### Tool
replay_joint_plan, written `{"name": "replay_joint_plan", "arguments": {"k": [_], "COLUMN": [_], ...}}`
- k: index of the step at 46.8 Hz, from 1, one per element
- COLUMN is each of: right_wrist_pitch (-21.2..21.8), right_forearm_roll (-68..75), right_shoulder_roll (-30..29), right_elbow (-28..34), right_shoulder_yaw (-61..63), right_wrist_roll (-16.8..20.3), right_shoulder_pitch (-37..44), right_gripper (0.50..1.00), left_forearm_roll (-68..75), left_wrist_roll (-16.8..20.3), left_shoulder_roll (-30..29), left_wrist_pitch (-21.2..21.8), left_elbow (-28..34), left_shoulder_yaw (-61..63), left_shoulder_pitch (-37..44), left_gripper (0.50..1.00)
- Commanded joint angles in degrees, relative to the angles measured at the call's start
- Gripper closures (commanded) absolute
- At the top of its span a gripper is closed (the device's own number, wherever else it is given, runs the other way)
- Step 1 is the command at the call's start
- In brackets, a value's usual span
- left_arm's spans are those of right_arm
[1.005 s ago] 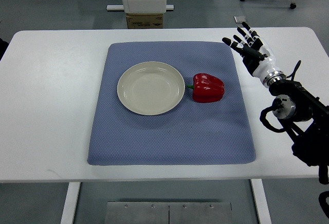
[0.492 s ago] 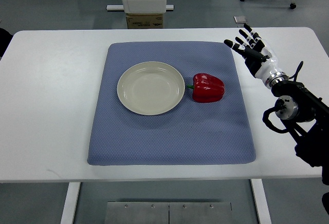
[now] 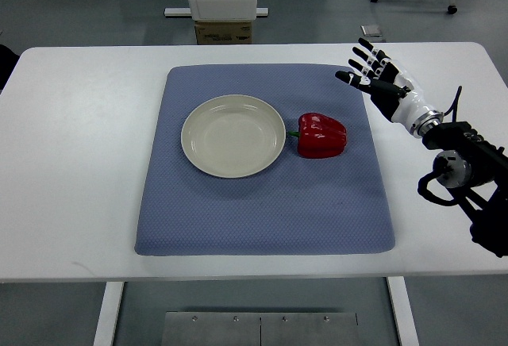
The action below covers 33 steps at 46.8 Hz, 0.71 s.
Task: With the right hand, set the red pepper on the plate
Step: 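Reach the right hand down over the red bell pepper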
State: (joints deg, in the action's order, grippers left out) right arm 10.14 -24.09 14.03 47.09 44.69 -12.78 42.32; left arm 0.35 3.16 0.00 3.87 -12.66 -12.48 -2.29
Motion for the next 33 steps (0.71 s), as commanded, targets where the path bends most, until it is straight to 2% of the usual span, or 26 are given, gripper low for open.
{"name": "replay_joint_plan", "arguments": {"k": [1, 14, 26, 33], "right_wrist_pitch": [0.4, 0.5, 0.4, 0.4], "right_forearm_roll": [-0.6, -9.1, -22.2, -26.7], "right_shoulder_roll": [0.2, 4.4, 5.5, 6.3], "right_elbow": [0.1, 1.4, 4.8, 7.1], "right_shoulder_yaw": [-0.7, -12.8, -22.0, -28.2], "right_wrist_roll": [0.4, -1.4, -5.5, -6.1], "right_shoulder_pitch": [1.5, 9.2, 13.1, 15.2], "right_gripper": [0.505, 0.534, 0.528, 0.528], "left_forearm_roll": [0.0, 0.0, 0.0, 0.0], "left_wrist_roll": [0.0, 0.0, 0.0, 0.0], "left_shoulder_roll": [0.0, 0.0, 0.0, 0.0], "left_wrist_pitch": [0.0, 0.0, 0.0, 0.0], "left_elbow": [0.0, 0.0, 0.0, 0.0], "left_shoulder_yaw": [0.0, 0.0, 0.0, 0.0], "left_shoulder_pitch": [0.0, 0.0, 0.0, 0.0], "left_gripper": [0.500, 0.500, 0.500, 0.500]}}
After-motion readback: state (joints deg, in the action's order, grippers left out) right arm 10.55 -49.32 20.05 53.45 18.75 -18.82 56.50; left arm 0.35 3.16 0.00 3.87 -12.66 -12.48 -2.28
